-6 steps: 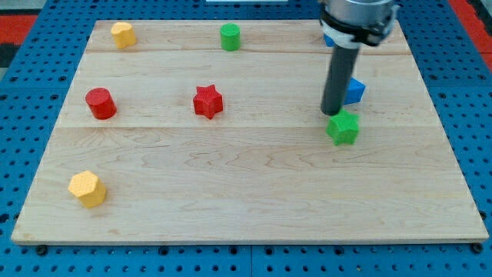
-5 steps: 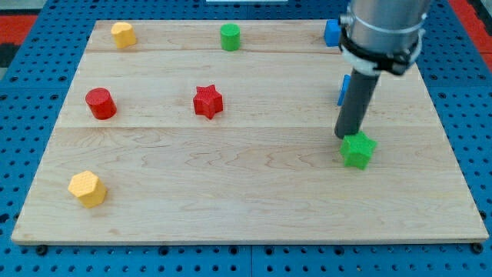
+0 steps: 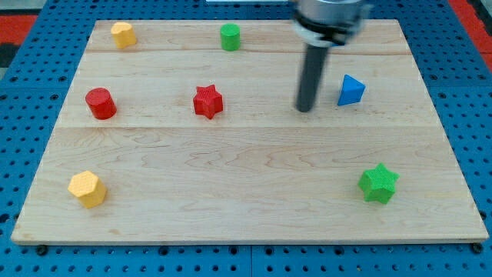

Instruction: Slide the red star to the bottom center

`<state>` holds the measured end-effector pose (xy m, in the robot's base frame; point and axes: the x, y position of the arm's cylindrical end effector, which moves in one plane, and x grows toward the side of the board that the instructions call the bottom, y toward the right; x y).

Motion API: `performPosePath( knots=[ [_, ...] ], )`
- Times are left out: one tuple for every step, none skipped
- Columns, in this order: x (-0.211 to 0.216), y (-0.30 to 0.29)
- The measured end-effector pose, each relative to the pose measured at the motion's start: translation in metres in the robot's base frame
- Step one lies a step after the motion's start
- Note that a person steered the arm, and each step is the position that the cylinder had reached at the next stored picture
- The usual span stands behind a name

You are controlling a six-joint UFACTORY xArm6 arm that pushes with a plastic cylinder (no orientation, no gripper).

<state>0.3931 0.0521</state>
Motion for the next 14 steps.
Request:
performPosePath(
  knots=[
    [-0.026,-0.09],
    [-0.011,-0.135],
    [0.029,-0.138],
    [0.056,-0.128],
    [0.084,-0.129],
    [0.074,-0.143],
    [0.074,-0.146],
    [0.074,-0.153],
    [0.074,-0.154],
    [0.084,-0.155],
    [0.1,-0.145],
    [0.102,-0.126],
    [0.132,-0.126],
    [0.136,-0.111]
  ],
)
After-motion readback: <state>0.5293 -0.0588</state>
